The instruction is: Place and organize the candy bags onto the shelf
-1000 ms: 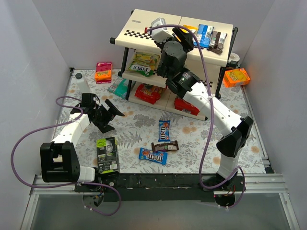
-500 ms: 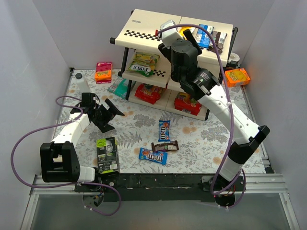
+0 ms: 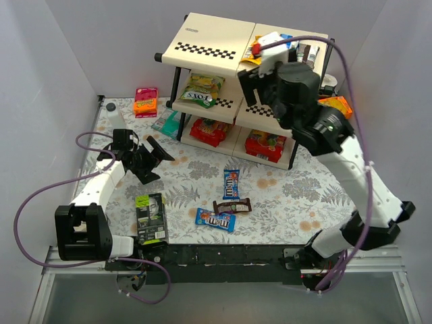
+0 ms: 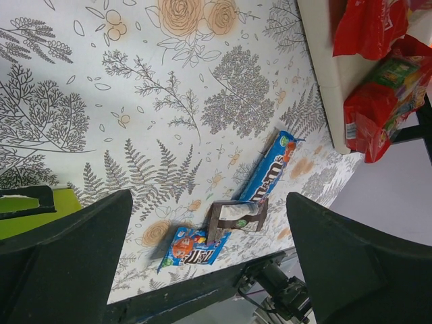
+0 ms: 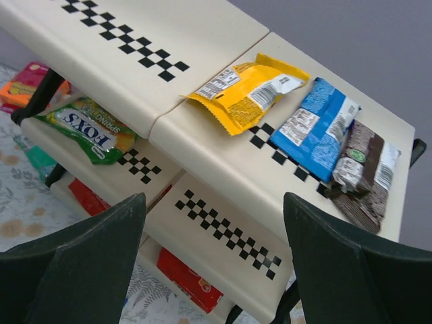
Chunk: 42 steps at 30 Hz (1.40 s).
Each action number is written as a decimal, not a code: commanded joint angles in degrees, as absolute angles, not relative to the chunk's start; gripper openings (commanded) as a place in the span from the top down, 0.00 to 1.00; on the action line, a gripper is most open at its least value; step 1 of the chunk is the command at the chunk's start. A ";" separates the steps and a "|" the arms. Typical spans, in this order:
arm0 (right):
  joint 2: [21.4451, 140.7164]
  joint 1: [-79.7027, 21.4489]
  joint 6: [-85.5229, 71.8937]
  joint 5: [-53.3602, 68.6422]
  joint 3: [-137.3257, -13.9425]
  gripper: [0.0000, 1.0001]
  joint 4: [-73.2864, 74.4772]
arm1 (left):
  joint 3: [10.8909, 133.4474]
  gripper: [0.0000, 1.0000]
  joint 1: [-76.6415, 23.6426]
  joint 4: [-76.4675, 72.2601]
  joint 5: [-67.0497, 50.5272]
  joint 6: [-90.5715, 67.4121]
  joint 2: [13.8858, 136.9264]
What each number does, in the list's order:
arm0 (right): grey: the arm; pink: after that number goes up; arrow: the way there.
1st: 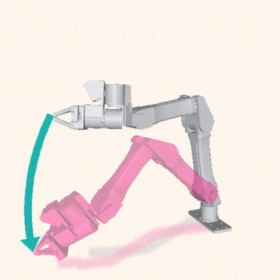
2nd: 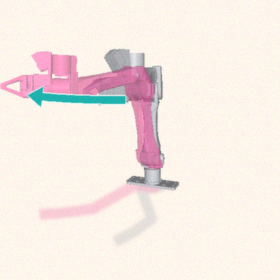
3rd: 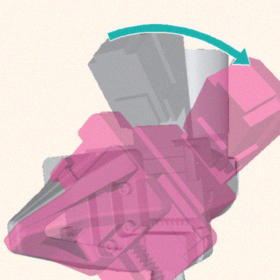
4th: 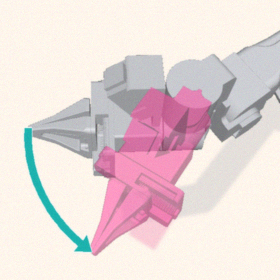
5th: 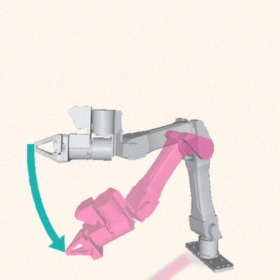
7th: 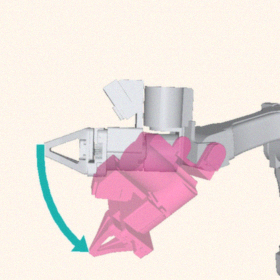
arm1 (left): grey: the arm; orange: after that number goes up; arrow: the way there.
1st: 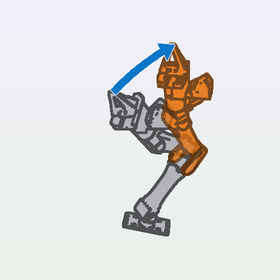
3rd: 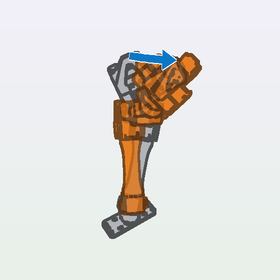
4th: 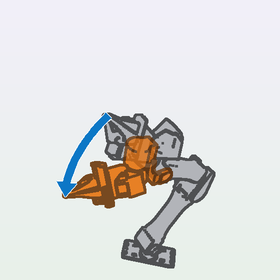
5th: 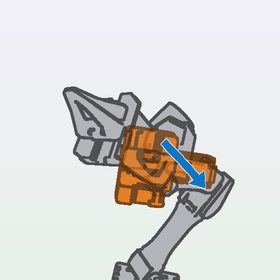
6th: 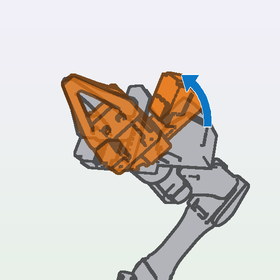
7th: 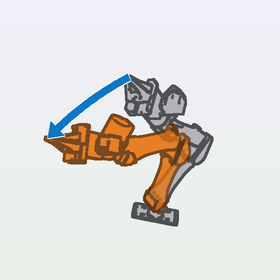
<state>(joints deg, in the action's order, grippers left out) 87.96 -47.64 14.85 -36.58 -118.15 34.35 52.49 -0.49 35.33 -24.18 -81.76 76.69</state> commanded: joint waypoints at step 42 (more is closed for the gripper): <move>79.62 -47.46 -12.83 -1.50 -46.32 0.52 24.17 | 48.95 0.04 -27.41 22.85 -23.38 -83.23 85.87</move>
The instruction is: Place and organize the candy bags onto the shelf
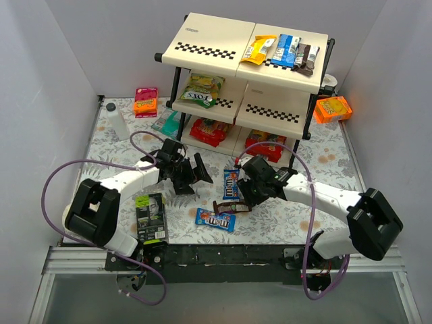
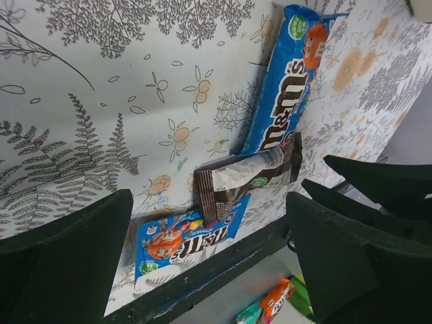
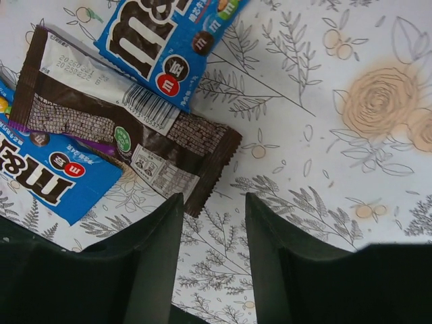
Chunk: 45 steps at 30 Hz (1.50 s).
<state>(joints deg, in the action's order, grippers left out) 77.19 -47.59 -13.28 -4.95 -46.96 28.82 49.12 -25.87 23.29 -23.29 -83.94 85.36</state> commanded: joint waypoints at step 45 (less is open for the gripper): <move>89.38 -47.37 -27.69 9.41 -42.54 0.60 13.09 | 43.51 0.52 -35.77 14.86 -28.30 -87.28 87.37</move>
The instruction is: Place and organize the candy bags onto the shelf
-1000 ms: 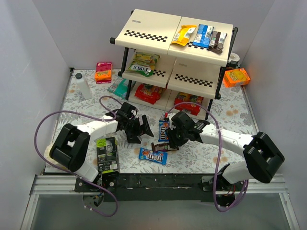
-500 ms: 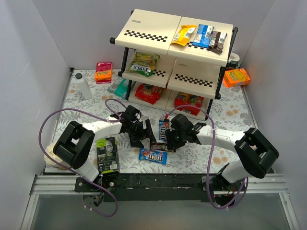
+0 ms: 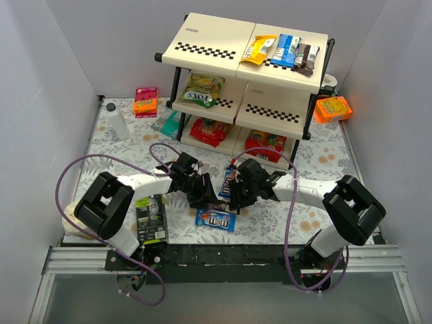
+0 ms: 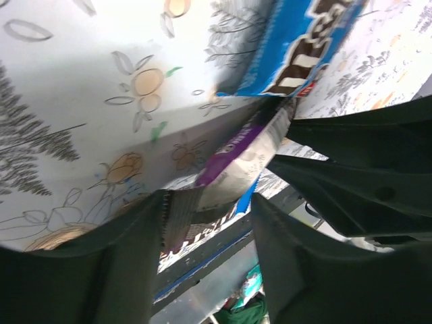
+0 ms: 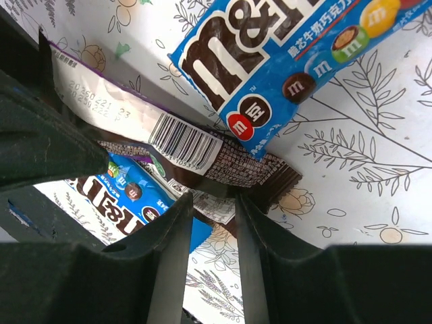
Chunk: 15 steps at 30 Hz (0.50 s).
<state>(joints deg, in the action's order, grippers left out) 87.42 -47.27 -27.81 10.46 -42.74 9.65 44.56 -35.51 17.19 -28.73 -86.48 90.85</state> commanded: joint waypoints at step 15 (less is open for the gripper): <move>90.97 -47.11 -23.47 6.42 -42.63 0.62 15.56 | 44.30 0.64 -35.77 14.33 -25.84 -85.78 85.52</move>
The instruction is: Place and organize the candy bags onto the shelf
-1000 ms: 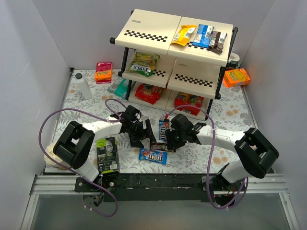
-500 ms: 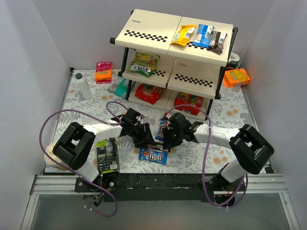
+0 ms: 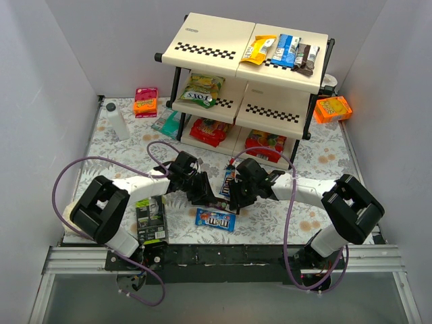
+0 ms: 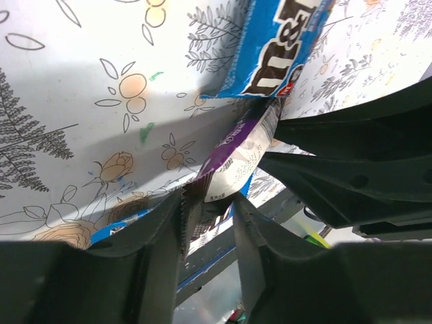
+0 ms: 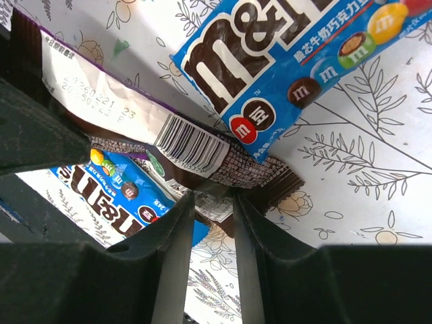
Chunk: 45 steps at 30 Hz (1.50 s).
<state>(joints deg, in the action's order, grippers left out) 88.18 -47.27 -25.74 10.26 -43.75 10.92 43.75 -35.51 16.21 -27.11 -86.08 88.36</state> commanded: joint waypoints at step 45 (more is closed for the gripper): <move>63.20 -45.00 -33.66 -21.89 -42.72 0.45 28.92 | 88.20 1.00 -34.45 46.93 -9.59 -78.04 69.17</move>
<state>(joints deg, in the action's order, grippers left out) 66.65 -45.45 -29.93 -17.89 -43.24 27.59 79.20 -34.92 41.60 -15.05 -77.54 72.49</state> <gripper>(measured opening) 0.516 0.042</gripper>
